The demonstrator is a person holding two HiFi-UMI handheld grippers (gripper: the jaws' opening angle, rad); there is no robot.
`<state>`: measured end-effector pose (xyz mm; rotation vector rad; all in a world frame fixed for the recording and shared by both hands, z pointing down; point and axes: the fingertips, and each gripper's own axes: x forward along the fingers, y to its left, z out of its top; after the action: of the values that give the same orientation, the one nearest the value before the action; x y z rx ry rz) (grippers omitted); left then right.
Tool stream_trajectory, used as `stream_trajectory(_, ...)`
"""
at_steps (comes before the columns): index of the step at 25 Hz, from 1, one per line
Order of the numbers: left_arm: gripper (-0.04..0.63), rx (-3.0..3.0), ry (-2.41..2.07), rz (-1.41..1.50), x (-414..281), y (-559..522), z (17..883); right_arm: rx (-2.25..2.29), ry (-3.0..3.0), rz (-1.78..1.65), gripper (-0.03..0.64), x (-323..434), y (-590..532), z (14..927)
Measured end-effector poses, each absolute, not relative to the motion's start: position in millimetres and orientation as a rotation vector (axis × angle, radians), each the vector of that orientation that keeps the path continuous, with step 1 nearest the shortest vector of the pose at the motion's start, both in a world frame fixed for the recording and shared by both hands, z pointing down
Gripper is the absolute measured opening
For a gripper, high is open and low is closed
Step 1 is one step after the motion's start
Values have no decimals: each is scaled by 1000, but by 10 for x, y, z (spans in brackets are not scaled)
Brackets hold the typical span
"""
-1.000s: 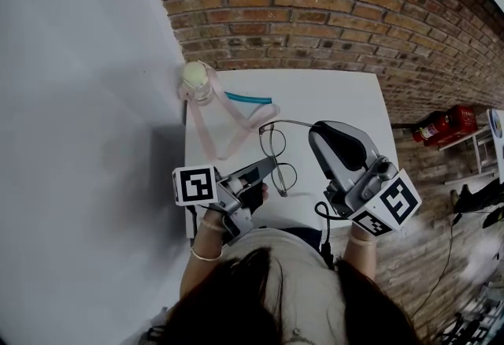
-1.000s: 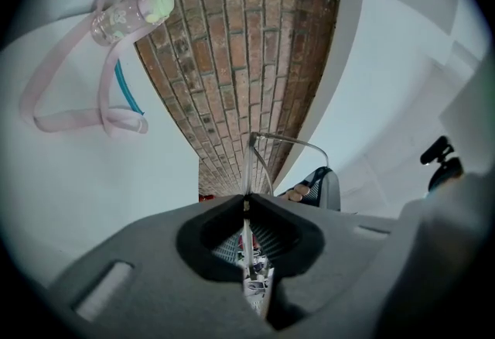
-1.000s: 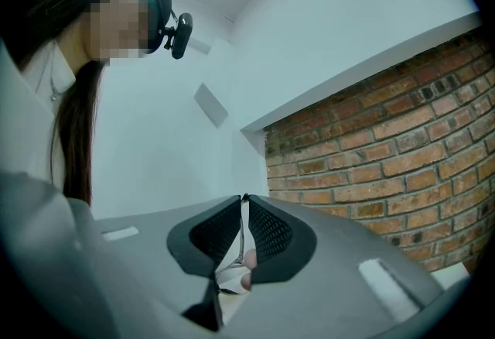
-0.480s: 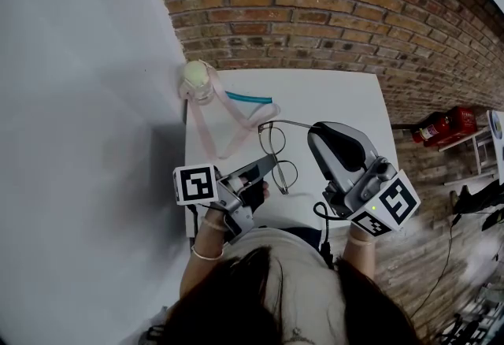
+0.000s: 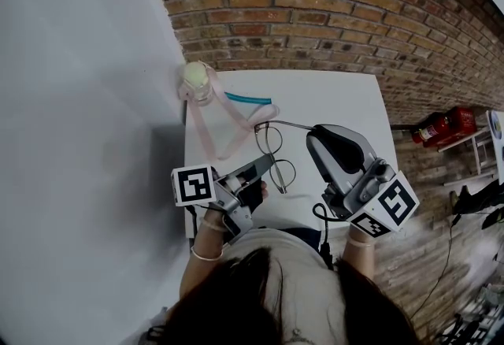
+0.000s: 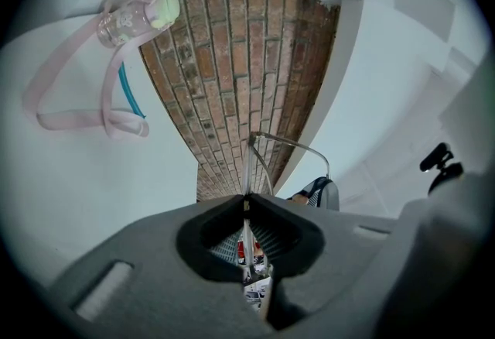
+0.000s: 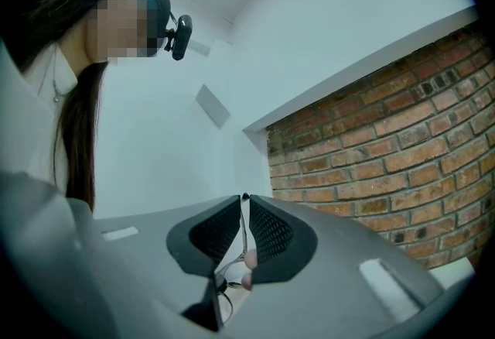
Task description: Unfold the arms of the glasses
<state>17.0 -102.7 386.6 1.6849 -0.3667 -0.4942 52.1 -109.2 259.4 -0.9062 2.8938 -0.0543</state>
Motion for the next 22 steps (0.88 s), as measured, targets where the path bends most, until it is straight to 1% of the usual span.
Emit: stream_trajectory(22,23,1703,-337,-475,169,-989,3840,-913,2920,-126,43,465,-1146,2780)
